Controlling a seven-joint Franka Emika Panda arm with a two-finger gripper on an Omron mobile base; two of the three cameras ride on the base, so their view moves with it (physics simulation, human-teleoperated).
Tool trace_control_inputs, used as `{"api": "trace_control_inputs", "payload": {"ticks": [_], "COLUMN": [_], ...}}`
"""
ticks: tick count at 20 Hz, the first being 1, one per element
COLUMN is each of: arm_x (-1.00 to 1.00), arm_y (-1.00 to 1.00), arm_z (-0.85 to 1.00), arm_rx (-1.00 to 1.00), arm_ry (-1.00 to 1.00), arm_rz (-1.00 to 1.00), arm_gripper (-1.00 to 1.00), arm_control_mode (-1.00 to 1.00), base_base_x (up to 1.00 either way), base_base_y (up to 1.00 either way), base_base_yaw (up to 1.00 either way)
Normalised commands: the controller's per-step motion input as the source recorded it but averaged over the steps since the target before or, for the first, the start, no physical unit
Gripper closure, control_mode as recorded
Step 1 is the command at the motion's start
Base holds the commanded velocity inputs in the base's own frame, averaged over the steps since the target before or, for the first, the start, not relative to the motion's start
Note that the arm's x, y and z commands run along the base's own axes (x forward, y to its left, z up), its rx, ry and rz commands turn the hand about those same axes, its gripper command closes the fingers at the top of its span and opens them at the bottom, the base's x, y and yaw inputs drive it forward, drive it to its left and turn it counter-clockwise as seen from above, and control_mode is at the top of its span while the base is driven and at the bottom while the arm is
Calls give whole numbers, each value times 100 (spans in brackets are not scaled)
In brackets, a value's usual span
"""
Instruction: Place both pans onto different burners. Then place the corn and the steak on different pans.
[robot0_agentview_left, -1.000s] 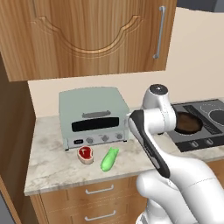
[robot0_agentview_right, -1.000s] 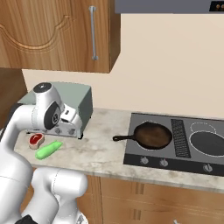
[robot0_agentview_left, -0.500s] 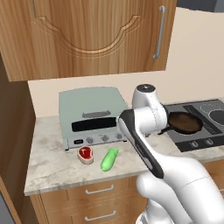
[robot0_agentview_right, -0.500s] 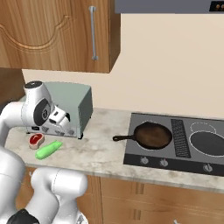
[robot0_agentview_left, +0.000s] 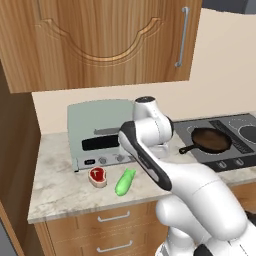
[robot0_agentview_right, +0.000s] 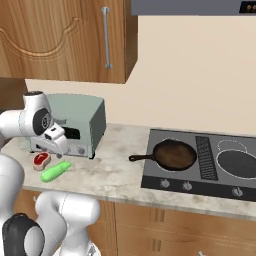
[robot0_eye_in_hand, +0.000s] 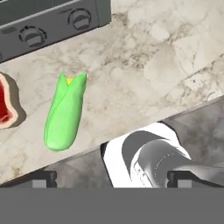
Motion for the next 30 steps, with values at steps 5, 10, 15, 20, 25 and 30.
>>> {"api": "trace_control_inputs", "payload": {"ticks": [5,10,15,20,25,30], "arm_x": [0,8,15,25,33,33], "arm_y": [7,11,10,15,23,18], "arm_z": [-52,-52,-35,-27,-23,-13], "arm_rx": [0,0,0,0,0,0], "arm_ry": [1,0,0,0,0,0], "arm_rz": [-1,0,0,0,0,-1], "arm_gripper": [-100,-100,-100,-100,-100,-100], "arm_control_mode": [-100,-100,-100,-100,-100,-100], "base_base_x": [0,0,0,0,0,0], "base_base_y": [0,0,0,0,0,0], "base_base_yaw": [0,0,0,0,0,0]}}
